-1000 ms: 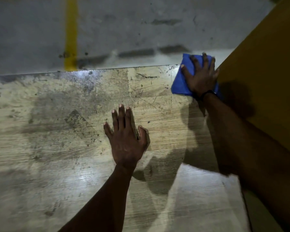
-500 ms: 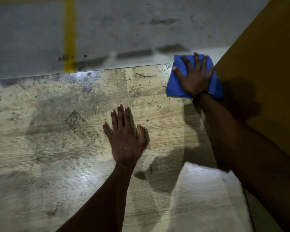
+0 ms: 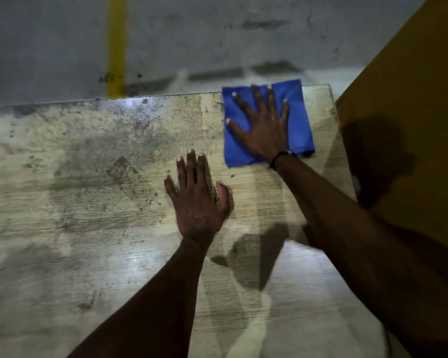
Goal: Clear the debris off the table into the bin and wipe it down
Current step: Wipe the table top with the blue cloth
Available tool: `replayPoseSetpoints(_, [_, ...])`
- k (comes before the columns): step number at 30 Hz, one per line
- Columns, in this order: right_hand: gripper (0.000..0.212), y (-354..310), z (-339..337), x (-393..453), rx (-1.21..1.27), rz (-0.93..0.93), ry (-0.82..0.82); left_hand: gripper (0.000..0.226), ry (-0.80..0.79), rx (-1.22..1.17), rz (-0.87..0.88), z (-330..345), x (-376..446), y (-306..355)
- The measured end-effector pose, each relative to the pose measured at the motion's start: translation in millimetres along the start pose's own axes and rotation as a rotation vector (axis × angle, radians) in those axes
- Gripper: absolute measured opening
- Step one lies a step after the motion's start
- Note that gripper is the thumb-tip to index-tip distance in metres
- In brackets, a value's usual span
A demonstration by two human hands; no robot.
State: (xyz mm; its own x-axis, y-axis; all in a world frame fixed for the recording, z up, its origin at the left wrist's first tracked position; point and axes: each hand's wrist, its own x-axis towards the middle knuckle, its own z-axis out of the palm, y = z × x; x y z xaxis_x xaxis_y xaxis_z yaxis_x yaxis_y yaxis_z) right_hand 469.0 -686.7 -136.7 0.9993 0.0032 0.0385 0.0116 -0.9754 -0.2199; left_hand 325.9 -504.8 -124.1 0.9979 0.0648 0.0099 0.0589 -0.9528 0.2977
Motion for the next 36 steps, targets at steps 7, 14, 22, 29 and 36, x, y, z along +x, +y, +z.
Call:
replayPoseSetpoints(7, [0.073, -38.7, 10.7, -22.8, -0.003, -0.141, 0.006, 0.077, -0.001, -0.028, -0.005, 2.0, 1.7, -1.9])
replayPoseSetpoints(14, [0.071, 43.3, -11.1, -91.8, -0.05, 0.032, 0.013, 0.079, -0.018, -0.016, -0.002, 1.3, 1.7, -2.8])
replayPoseSetpoints(22, [0.075, 19.3, -5.7, -45.7, -0.06, 0.136, 0.011, 0.078, -0.012, 0.016, 0.018, 6.1, 0.2, -4.3])
replayPoseSetpoints(29, [0.072, 37.6, -16.9, -206.4, -0.081, 0.128, -0.002, 0.079, -0.008, 0.003, 0.019, 2.7, -0.8, -2.4])
replayPoseSetpoints(36, [0.07, 27.3, -5.8, -119.6, -0.068, 0.299, 0.104, 0.078, -0.014, -0.022, 0.023, 5.2, -0.8, -4.4])
